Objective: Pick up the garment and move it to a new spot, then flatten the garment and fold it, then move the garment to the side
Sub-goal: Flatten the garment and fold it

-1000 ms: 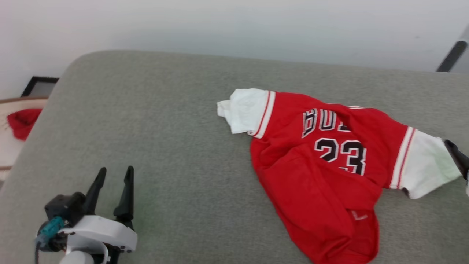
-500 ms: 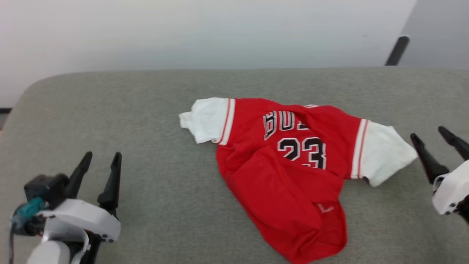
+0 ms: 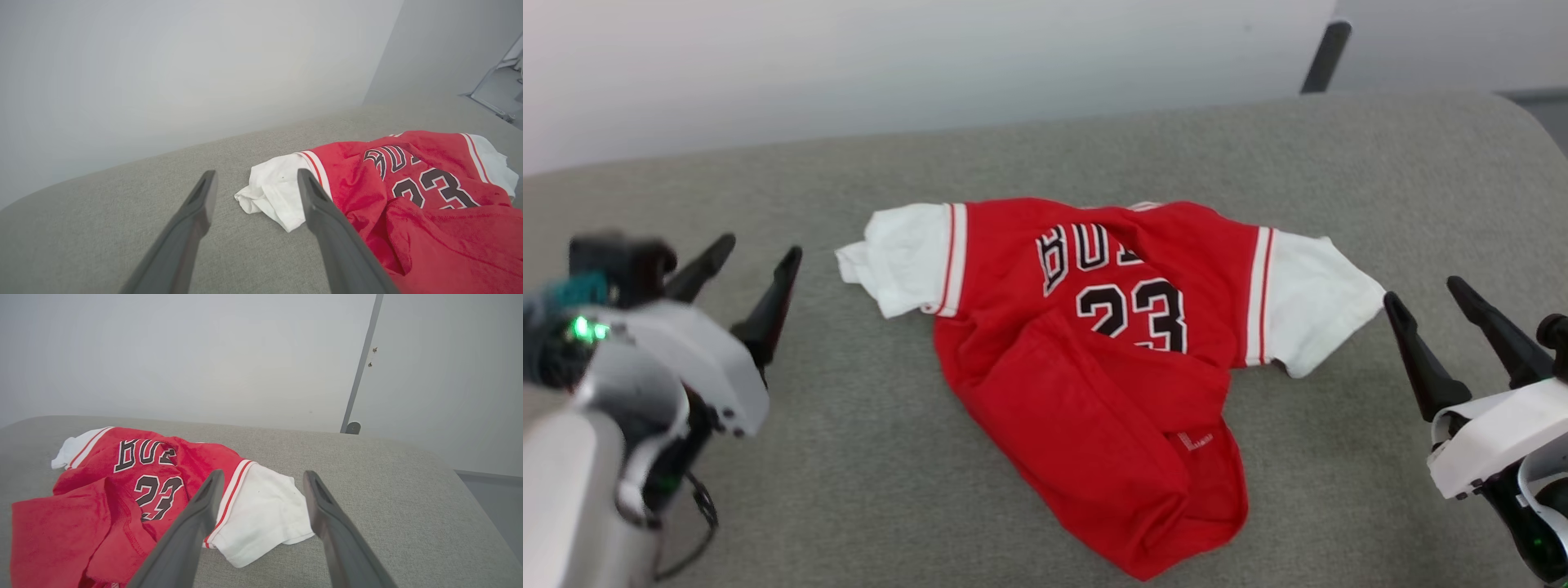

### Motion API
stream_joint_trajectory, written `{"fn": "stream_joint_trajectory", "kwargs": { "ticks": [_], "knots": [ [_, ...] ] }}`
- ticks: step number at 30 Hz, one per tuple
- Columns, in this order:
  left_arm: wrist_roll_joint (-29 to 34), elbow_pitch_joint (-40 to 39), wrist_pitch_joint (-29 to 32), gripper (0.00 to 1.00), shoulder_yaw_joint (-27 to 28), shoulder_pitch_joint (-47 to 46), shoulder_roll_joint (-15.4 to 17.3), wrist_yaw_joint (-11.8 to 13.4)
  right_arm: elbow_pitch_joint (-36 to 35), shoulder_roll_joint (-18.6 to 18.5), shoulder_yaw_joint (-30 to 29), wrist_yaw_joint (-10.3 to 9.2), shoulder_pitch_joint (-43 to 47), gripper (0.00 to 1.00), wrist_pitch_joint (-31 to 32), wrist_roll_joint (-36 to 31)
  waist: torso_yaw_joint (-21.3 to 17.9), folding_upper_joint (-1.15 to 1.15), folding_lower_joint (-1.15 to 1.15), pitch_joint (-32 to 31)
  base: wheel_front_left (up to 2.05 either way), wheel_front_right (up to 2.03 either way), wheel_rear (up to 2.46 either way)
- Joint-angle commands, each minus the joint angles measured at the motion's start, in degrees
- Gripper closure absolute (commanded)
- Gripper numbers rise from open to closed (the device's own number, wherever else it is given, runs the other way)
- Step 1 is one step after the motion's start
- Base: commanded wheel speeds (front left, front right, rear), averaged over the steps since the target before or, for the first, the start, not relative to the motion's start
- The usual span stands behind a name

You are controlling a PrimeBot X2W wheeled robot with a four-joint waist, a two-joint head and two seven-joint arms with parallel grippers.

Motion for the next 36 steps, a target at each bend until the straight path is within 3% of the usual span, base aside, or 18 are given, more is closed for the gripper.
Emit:
{"fn": "stream_joint_trajectory", "kwargs": {
  "ticks": [1, 10, 16, 27, 36],
  "knots": [
    [-0.43, 0.34, 1.55, 0.0, -0.53, -1.54, 0.94, -0.16, -0.46, 0.49, -0.24, -0.04, 0.77, 0.0, -0.01, -0.46, -1.8, 0.0, 0.0, 1.88, 0.0, 0.0, 0.0],
    [-4.46, 6.16, 14.62, 0.0, -6.26, -12.43, 4.14, -0.38, -1.77, 2.2, -0.45, -0.04, -0.46, 0.0, -0.79, -0.7, -4.41, 0.0, 0.0, 6.03, 0.0, 0.0, 0.0],
    [-4.51, 13.34, 19.77, 0.0, -9.71, -18.8, 5.43, -0.44, -1.61, 2.67, 0.09, -0.04, -1.48, 0.0, -1.23, -0.58, -5.7, 0.0, 0.0, 8.91, 0.0, 0.0, 0.0],
    [-3.37, 25.62, 22.15, 0.0, -14.98, -27.48, 7.25, -0.4, -1.39, 2.12, 0.87, -0.04, -2.89, 0.0, -2.58, 0.22, -7.34, 0.0, 0.0, 13.58, 0.0, 0.0, 0.0],
    [-4.23, 34.52, 22.93, 0.0, -16.66, -30.5, 4.87, -0.42, -1.42, 2.0, 0.99, -0.04, -3.85, 0.0, -2.43, 0.11, -7.4, 0.0, 0.0, 15.36, 0.0, 0.0, 0.0]
  ]
}}
